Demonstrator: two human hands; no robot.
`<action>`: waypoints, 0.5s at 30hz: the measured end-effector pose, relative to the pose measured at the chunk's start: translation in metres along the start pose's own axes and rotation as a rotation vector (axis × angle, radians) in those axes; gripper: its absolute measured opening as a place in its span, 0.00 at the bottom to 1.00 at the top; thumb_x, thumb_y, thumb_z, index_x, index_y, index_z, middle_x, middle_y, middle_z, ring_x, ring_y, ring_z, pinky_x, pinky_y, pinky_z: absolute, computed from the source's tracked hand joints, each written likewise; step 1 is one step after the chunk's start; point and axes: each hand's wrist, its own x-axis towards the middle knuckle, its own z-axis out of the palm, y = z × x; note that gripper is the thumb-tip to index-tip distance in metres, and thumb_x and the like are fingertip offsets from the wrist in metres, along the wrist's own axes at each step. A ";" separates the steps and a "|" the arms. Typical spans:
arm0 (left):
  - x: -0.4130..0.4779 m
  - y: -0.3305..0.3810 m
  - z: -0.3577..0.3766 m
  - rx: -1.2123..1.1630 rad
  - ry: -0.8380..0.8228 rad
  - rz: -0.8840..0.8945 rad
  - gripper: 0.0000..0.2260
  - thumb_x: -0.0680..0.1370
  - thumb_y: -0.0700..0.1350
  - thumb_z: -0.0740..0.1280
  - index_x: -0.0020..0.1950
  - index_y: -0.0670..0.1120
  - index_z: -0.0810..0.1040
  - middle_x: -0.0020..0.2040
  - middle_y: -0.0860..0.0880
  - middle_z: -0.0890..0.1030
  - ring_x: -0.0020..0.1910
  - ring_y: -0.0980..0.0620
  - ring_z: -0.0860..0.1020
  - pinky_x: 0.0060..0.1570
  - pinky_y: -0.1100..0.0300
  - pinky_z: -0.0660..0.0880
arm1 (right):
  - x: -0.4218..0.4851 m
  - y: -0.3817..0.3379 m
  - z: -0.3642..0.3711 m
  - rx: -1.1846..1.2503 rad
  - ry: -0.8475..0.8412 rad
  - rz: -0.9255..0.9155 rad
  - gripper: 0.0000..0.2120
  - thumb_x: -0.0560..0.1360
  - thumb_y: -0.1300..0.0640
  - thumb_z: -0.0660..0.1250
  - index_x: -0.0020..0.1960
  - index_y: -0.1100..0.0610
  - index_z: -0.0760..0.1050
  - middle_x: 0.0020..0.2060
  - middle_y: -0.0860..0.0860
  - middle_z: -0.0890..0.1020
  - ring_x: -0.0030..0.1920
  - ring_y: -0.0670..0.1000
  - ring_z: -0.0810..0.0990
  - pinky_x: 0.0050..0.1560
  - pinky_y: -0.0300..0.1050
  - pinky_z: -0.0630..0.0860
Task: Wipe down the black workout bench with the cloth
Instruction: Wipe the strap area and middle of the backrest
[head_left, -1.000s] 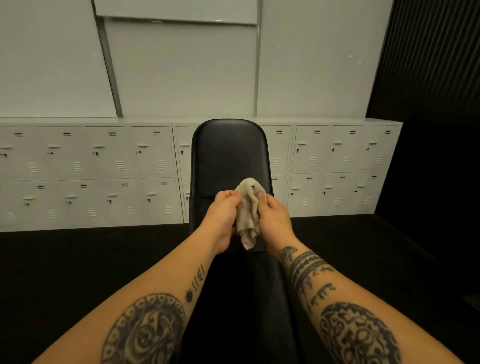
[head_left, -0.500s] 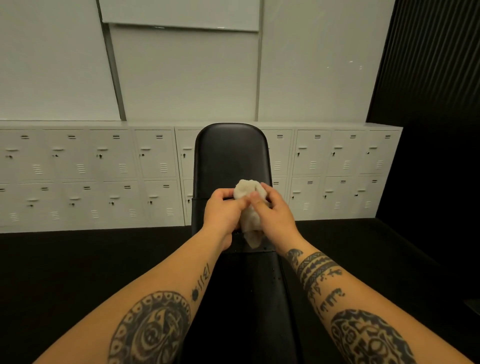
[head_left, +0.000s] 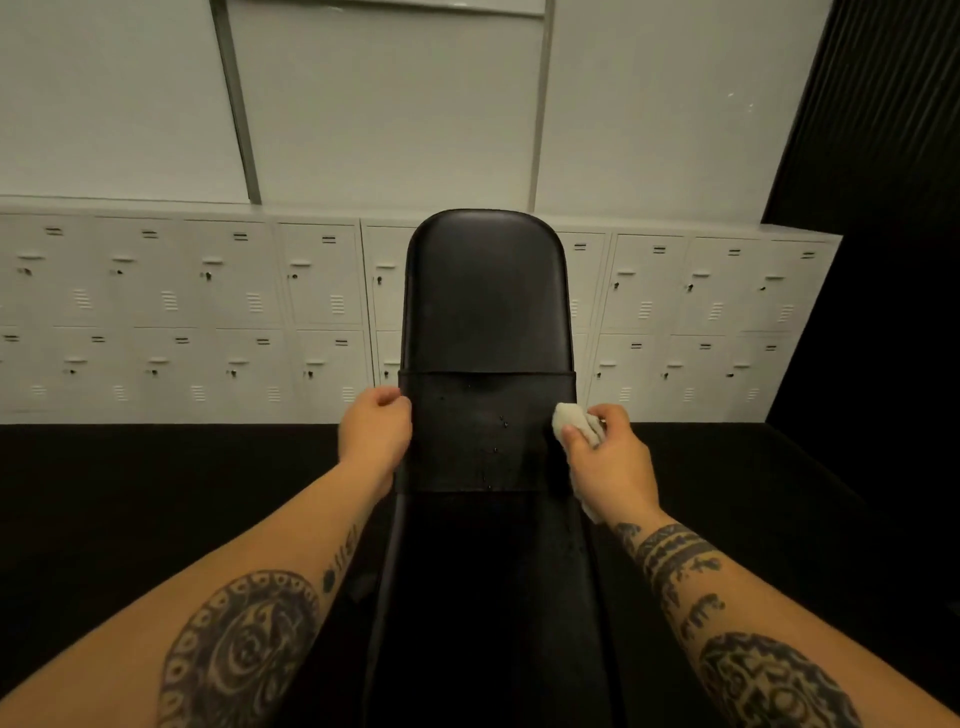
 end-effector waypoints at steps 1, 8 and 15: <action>0.006 -0.003 -0.002 0.020 0.028 0.008 0.17 0.83 0.47 0.64 0.72 0.51 0.73 0.62 0.49 0.79 0.54 0.51 0.78 0.45 0.58 0.74 | 0.004 0.000 0.002 -0.045 0.020 -0.044 0.16 0.77 0.45 0.65 0.63 0.45 0.70 0.52 0.50 0.79 0.49 0.52 0.79 0.51 0.53 0.80; 0.053 -0.016 0.024 0.097 -0.087 -0.079 0.34 0.83 0.60 0.61 0.84 0.54 0.49 0.82 0.44 0.59 0.78 0.38 0.61 0.73 0.40 0.63 | 0.038 -0.012 0.042 -0.324 0.101 -0.237 0.17 0.78 0.48 0.63 0.66 0.44 0.73 0.55 0.50 0.75 0.48 0.52 0.77 0.45 0.44 0.73; 0.062 -0.054 0.047 0.095 -0.022 0.020 0.27 0.80 0.70 0.55 0.69 0.53 0.72 0.53 0.51 0.77 0.55 0.46 0.77 0.53 0.50 0.72 | 0.028 0.035 0.024 -0.548 -0.006 -0.386 0.19 0.77 0.44 0.64 0.68 0.41 0.69 0.54 0.46 0.75 0.44 0.47 0.75 0.41 0.41 0.74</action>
